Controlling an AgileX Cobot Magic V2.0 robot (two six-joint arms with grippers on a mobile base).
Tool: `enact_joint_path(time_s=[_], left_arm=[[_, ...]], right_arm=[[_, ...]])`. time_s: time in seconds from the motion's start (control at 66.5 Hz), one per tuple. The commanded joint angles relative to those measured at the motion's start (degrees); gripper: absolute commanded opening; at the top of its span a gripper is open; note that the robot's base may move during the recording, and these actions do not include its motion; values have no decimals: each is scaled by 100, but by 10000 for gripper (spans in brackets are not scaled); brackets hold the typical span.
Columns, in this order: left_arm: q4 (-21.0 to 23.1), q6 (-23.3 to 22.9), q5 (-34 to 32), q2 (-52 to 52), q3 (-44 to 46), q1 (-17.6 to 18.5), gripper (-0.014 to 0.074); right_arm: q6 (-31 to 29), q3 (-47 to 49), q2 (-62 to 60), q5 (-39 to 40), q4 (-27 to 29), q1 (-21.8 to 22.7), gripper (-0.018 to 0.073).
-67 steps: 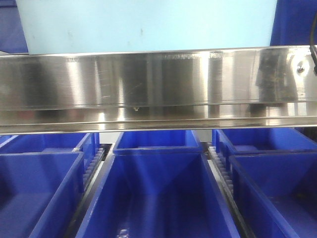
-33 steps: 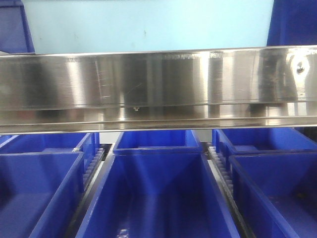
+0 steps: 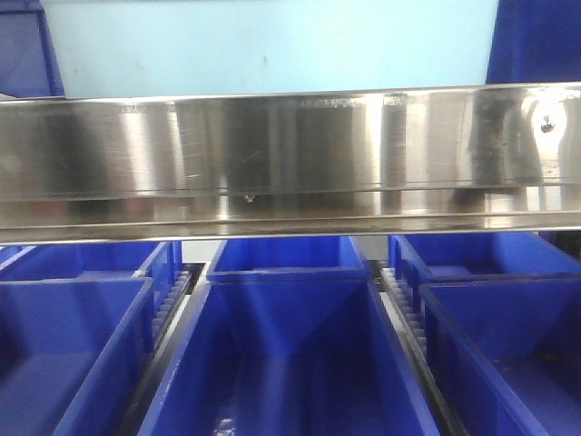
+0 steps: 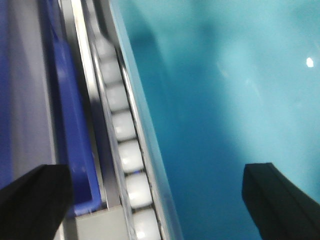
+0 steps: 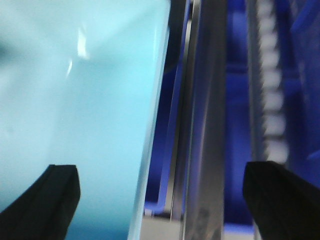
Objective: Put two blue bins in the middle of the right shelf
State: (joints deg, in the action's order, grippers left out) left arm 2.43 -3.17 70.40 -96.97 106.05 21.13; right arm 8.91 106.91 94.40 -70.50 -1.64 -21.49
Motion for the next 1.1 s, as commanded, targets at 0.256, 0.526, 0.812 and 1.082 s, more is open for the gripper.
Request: enact_joint_path(time_s=[0.256,0.526,0.812,1.082], left_arm=[[450,-27,-145,66,-823,-9,601],[800,-27,-228,-32,-890,-19,585],[925,-27,-350,-32,-890,-19,140],[1243,-27,-401,-32,-890,-19,-111]], right_arm=[[-22,-1171,23,663,567,14,536],[-22,-1400,23,1073,622,14,527],[-22,-1400,23,1226,908,14,137],[-13,-1400,23,1226,1092,14,-154]])
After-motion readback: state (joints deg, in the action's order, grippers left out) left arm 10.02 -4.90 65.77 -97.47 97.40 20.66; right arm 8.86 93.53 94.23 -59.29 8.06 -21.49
